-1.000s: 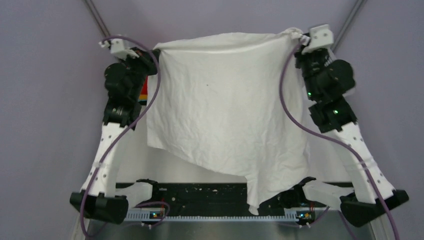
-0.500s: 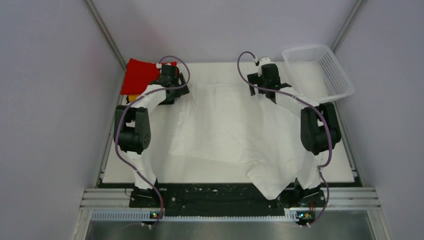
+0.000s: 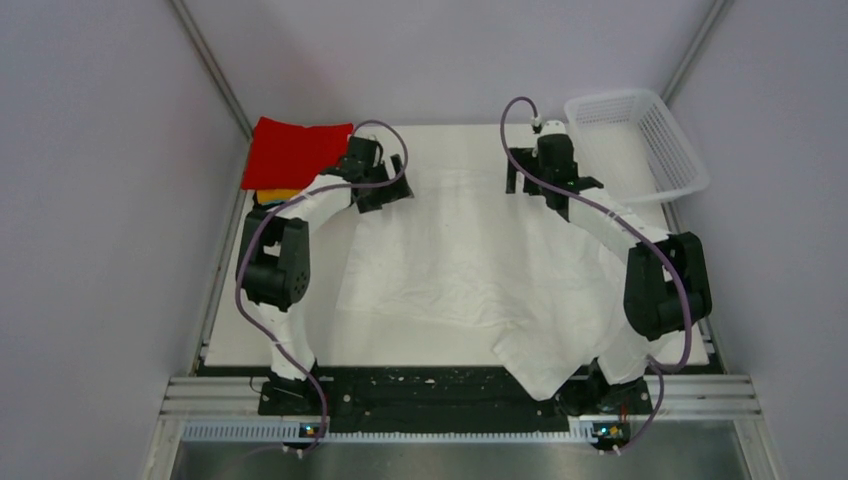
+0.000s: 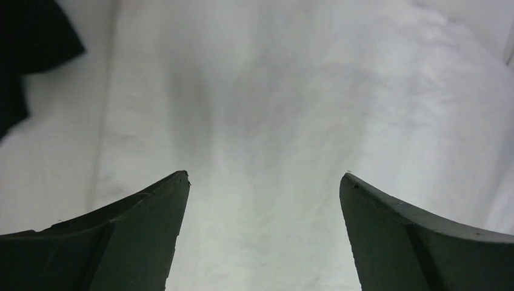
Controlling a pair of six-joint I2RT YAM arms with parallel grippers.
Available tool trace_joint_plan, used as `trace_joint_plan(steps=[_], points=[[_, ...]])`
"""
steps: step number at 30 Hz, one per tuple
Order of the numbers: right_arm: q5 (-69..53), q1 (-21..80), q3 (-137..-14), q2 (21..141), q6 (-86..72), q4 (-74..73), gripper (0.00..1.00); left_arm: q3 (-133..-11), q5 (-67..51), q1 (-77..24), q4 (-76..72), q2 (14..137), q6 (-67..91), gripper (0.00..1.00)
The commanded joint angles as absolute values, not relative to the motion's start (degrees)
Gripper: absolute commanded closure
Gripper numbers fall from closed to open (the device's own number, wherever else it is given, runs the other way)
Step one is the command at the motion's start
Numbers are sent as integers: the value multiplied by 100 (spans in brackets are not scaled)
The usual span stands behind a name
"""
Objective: Fold and stack the t-shirts
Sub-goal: Flatten out the tshirt
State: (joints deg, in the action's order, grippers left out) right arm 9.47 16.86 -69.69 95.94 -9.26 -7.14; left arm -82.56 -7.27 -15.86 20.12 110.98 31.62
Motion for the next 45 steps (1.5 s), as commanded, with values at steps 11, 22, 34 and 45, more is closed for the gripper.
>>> trace_joint_plan(steps=[11, 22, 34, 45], points=[[1017, 1436, -7387, 10126, 166, -1022, 1, -5868, -407, -1814, 2056, 10072, 3933, 1], [459, 1441, -8001, 10808, 1538, -1225, 1, -5249, 552, -1531, 2726, 9458, 3857, 1], [-876, 1542, -9072, 11900, 2432, -1325, 19, -5915, 459, -1538, 2972, 9820, 3806, 1], [-1257, 1547, -10124, 12928, 2538, -1859, 46, -6228, 453, -1537, 3093, 9893, 3820, 1]])
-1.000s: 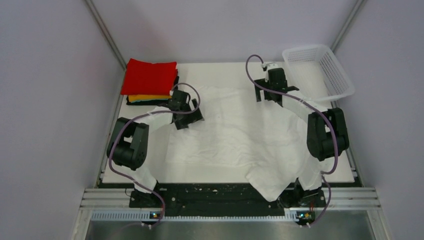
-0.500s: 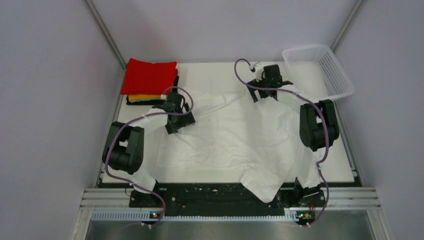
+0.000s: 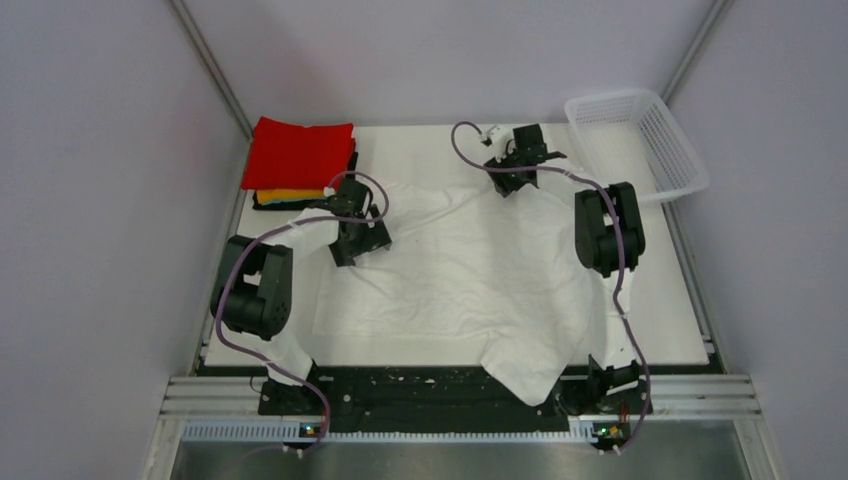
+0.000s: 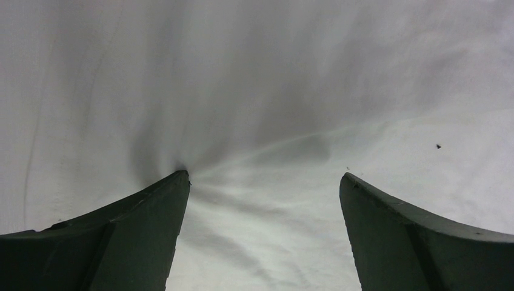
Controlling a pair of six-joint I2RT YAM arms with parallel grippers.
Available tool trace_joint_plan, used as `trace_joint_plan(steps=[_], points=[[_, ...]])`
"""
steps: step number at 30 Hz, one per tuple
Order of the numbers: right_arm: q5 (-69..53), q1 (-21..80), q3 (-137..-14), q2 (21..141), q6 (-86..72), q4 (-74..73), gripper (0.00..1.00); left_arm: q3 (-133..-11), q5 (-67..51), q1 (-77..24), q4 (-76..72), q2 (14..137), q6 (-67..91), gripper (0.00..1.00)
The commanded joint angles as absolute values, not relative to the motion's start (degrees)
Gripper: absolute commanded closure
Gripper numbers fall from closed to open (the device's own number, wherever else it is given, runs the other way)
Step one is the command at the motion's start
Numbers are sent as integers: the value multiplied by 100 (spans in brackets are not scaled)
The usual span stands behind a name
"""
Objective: Fold and stack the t-shirts
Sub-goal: Flatten out the tshirt
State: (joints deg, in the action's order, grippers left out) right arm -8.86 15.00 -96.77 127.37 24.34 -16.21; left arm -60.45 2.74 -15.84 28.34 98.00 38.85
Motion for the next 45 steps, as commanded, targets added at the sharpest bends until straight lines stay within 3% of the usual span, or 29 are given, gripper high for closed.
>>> trace_joint_plan(steps=[1, 12, 18, 22, 24, 29, 39, 45], points=[[-1310, 1547, -10126, 12951, 2533, -1863, 47, -6245, 456, -1538, 3095, 9903, 3829, 1], [-1241, 1645, -9511, 12555, 2635, -1625, 51, -6296, 461, -1536, 3105, 9982, 3958, 1], [-595, 1685, -9467, 12686, 2462, -1224, 73, -6327, 492, -1534, 3142, 10036, 3988, 1], [-615, 1685, -9547, 12719, 2343, -1152, 94, -6325, 515, -1538, 3164, 10047, 3988, 1], [-545, 1676, -9591, 12667, 2278, -1102, 98, -6320, 545, -1533, 3174, 10038, 3985, 1], [-63, 1641, -9803, 12521, 2057, -915, 98, -6278, 619, -1534, 3199, 10024, 3994, 1], [1435, 1146, -10892, 13150, 1787, -909, 89, -6196, 764, -1513, 3304, 9990, 4016, 1], [1965, 821, -12098, 13859, 1651, -1203, 69, -6277, 742, -1490, 3331, 9996, 3973, 1]])
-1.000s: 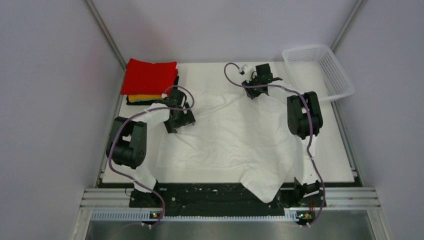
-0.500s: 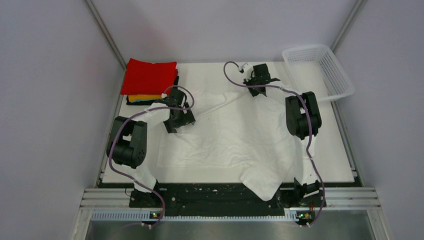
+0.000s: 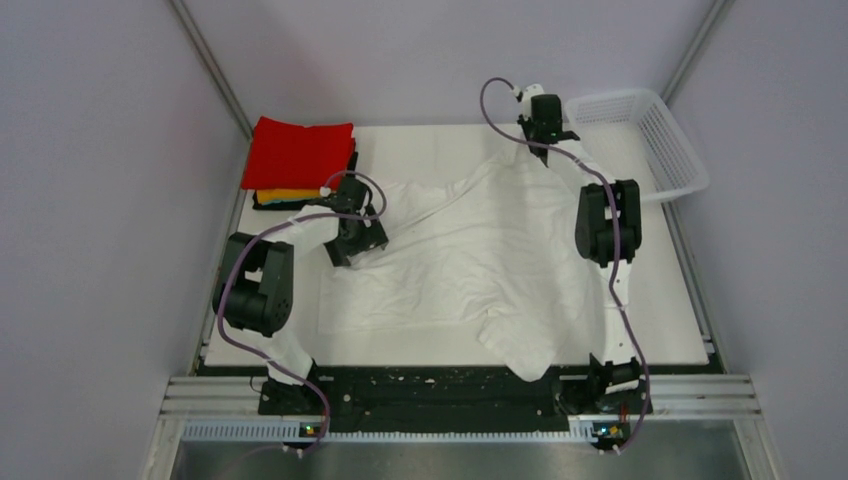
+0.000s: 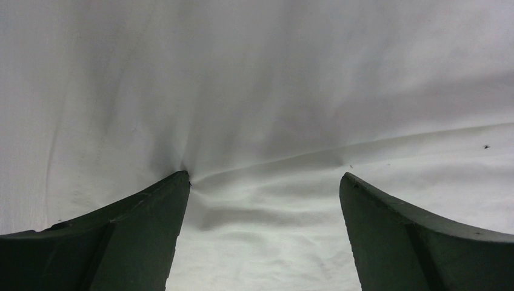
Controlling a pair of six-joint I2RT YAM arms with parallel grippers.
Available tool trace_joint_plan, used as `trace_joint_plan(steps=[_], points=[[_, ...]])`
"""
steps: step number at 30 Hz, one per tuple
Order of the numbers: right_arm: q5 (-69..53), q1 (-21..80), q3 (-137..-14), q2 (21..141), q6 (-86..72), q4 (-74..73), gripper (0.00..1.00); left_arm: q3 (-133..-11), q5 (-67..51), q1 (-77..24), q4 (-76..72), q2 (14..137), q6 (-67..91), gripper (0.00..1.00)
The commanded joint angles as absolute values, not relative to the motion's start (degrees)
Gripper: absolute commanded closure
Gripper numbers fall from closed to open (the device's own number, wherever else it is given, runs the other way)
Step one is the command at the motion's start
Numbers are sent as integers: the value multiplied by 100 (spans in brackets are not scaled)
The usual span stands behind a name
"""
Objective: Fold and stack the t-shirts
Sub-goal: Flatten out the tshirt
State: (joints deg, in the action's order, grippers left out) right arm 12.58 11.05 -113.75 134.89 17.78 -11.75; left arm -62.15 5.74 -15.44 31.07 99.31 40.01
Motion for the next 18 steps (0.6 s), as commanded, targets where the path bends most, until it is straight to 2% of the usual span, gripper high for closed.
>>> trace_joint_plan(steps=[1, 2, 3, 5, 8, 11, 13, 18], points=[[1944, 796, -12315, 13939, 1652, -1308, 69, -6295, 724, -1494, 3333, 9993, 3954, 1], [1874, 791, -12467, 13972, 1641, -1381, 67, -6315, 708, -1494, 3332, 10005, 3943, 1], [1781, 791, -12574, 13990, 1592, -1426, 59, -6331, 689, -1494, 3331, 10005, 3941, 1], [1356, 790, -12617, 13900, 1541, -1515, 37, -6381, 671, -1493, 3332, 10019, 3935, 1], [695, 795, -12337, 13620, 1434, -1521, 26, -6459, 613, -1493, 3316, 10029, 3917, 1], [185, 818, -11811, 13198, 1142, -1601, 7, -6524, 510, -1494, 3293, 9998, 3884, 1], [-211, 889, -11357, 12791, 960, -1593, 2, -6574, 386, -1498, 3254, 9946, 3828, 1], [-236, 1216, -10314, 11912, 495, -1544, 1, -6888, 45, -1594, 3157, 9680, 3622, 1]])
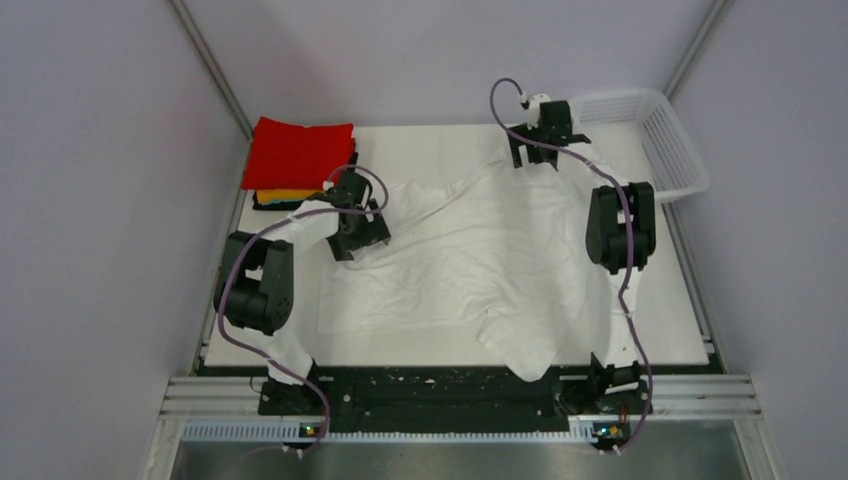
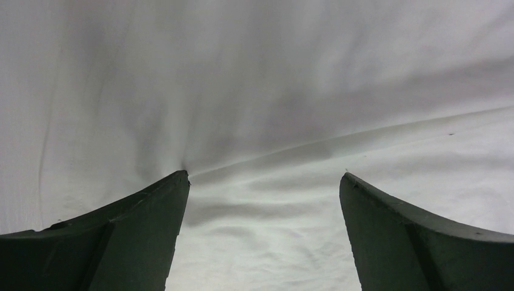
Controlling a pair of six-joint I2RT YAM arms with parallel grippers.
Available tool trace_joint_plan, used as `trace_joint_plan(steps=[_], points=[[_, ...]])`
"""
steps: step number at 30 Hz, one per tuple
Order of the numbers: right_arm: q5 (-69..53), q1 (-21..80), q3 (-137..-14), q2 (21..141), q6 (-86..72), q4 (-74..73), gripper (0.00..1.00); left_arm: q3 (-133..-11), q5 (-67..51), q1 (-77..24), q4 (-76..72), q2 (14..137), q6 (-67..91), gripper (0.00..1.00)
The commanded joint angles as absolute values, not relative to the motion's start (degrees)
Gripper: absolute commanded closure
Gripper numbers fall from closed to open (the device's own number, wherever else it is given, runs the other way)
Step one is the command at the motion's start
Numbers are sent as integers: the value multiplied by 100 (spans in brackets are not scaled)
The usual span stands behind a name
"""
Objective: Fold and stack the t-shirts
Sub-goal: Flatten out the tshirt
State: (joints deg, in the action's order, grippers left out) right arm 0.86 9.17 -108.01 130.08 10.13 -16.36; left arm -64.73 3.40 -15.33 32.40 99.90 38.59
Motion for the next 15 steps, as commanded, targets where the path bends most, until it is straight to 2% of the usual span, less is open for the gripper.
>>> trace_joint_plan(steps=[1, 8, 15], points=[[-177, 1281, -10078, 11730, 391, -1540, 1, -6972, 30, -1629, 3126, 9618, 3579, 1], [-151, 1412, -8330, 10682, -941, -1449, 1, -7764, 33, -1652, 2733, 9841, 3201, 1], [473, 1369, -7449, 10461, -1216, -1667, 1, -9471, 122, -1611, 2725, 11504, 3257, 1]])
